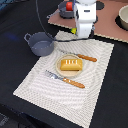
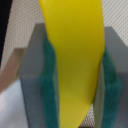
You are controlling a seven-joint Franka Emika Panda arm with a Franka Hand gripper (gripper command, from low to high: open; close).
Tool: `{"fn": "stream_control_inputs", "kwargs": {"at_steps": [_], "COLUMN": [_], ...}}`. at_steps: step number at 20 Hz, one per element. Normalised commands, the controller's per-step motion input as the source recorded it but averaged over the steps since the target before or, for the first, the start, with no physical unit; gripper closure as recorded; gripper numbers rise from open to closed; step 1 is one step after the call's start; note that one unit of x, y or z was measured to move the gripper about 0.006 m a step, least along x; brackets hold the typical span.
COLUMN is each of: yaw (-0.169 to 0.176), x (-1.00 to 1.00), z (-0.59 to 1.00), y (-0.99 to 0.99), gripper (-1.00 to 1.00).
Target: Interact with the objects in diverse but meaningful ways.
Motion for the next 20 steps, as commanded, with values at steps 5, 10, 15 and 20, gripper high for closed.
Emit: {"fn": "stream_control_inputs", "kwargs": {"at_steps": [5, 10, 15, 20], "yaw": [-0.029, 0.0, 0.0, 0.0], "x": [-0.02, -0.1, -0.01, 0.05], "z": [-0.36, -0.35, 0.01, 0.66], "y": [-0.04, 0.05, 0.24, 0.42], "gripper": [1.0, 1.0, -1.0, -1.0]}}
